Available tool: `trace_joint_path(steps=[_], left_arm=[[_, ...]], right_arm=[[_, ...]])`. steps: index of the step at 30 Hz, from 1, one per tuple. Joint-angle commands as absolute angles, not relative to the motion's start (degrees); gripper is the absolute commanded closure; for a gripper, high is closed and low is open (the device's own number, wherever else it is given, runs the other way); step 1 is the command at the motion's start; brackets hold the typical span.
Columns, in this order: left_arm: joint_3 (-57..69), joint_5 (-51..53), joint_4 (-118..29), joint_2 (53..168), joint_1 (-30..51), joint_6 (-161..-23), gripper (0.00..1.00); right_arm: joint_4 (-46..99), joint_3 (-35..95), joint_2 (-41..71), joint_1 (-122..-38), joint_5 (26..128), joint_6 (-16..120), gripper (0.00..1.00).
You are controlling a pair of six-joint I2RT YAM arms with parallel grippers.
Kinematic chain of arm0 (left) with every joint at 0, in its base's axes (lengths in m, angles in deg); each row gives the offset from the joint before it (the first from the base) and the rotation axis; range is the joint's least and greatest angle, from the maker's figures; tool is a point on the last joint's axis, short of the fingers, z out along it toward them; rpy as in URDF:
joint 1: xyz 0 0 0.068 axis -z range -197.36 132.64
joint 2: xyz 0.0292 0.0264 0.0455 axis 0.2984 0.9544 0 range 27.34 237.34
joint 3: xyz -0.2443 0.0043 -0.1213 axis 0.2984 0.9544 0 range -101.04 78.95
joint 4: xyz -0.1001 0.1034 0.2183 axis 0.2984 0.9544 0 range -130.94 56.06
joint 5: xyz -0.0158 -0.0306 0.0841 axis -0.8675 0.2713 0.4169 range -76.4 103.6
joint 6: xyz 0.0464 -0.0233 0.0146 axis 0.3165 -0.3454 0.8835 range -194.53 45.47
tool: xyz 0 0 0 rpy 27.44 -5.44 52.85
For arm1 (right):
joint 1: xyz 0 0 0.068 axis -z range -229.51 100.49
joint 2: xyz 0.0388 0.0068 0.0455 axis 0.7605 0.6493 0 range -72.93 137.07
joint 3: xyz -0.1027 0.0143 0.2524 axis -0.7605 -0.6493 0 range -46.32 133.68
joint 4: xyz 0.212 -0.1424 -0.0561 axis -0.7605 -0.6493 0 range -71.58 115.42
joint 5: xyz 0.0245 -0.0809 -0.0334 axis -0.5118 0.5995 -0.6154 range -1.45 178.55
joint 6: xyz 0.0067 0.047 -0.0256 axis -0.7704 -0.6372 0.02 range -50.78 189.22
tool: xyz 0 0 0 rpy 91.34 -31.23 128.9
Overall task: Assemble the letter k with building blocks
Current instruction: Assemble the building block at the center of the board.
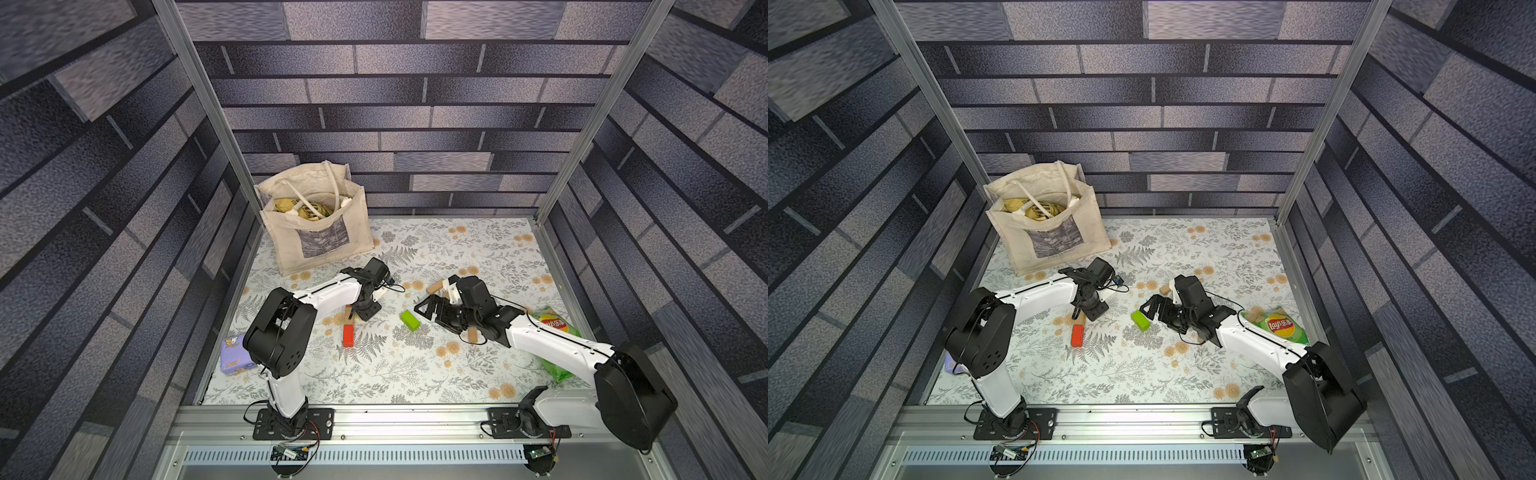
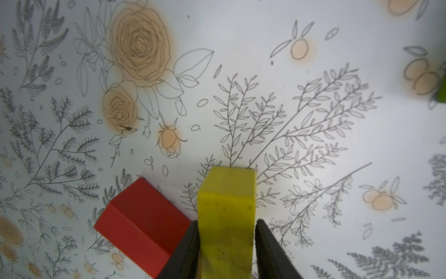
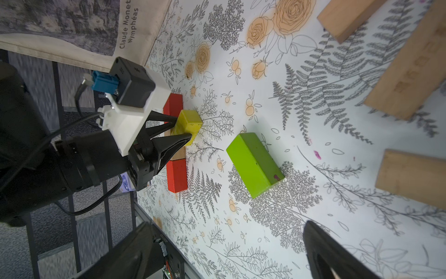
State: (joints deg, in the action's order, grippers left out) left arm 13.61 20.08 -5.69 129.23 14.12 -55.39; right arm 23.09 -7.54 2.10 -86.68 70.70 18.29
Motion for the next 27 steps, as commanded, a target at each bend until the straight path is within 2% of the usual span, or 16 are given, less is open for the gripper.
trace_joint_path(steps=[1, 27], left_arm=[[14.09, 20.83, -5.18, 129.73, 13.83, -54.63, 0.59], [14.71, 23.05, -6.73, 129.56, 15.23, -54.24, 0.56]], right_arm=[[21.63, -6.54, 1.96, -87.13, 71.46, 19.48, 0.0], [22.06, -7.03, 1.89, -87.12, 71.28, 19.45, 0.0]])
